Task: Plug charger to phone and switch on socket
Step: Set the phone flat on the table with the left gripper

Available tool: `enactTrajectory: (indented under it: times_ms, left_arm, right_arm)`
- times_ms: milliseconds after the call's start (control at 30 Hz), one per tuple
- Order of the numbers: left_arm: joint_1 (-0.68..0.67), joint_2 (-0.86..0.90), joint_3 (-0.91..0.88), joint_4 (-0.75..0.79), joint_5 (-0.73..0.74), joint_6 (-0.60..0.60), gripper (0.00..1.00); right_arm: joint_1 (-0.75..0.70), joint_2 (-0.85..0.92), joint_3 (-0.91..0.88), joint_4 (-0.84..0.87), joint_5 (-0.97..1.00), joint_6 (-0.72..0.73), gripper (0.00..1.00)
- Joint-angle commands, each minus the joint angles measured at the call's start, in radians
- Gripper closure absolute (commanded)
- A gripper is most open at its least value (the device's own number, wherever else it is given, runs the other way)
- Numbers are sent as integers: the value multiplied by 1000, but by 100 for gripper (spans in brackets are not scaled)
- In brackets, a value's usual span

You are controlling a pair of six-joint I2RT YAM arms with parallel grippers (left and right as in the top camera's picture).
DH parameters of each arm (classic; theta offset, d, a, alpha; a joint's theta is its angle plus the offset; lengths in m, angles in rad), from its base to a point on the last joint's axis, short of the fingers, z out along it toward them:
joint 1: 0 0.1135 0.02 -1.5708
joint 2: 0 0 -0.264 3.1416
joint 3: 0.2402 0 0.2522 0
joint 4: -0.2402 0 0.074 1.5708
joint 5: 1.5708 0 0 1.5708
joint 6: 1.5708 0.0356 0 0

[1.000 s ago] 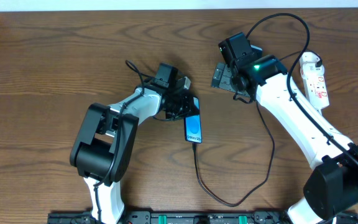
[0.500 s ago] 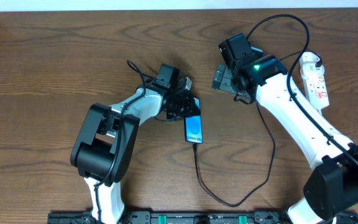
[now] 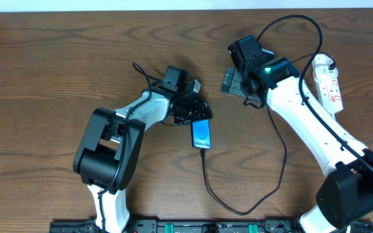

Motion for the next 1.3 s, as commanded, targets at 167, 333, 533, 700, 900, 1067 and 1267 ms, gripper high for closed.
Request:
enactTrajectory:
  times_ms: [167, 333, 533, 700, 900, 1067, 1267]
  left_arm:
    - [-1, 13, 7, -26, -43, 2, 56]
    - [-1, 13, 7, -28, -46, 2, 44]
    - [-1, 13, 7, -34, -46, 2, 22]
    - [-1, 13, 7, -35, -46, 2, 14]
    - [-1, 13, 7, -43, -46, 2, 14]
    - [-1, 13, 7, -58, -46, 1, 14]
    - [0, 11, 9, -94, -74, -6, 14]
  right_arm:
    - [9, -23, 6, -2, 19, 15, 1]
    - [9, -23, 6, -2, 20, 15, 1]
    - [9, -23, 6, -2, 20, 15, 1]
    - [9, -23, 6, -1, 20, 15, 1]
    - [9, -23, 6, -2, 20, 15, 1]
    - [9, -23, 6, -2, 19, 15, 1]
    - [9, -23, 6, -2, 19, 15, 1]
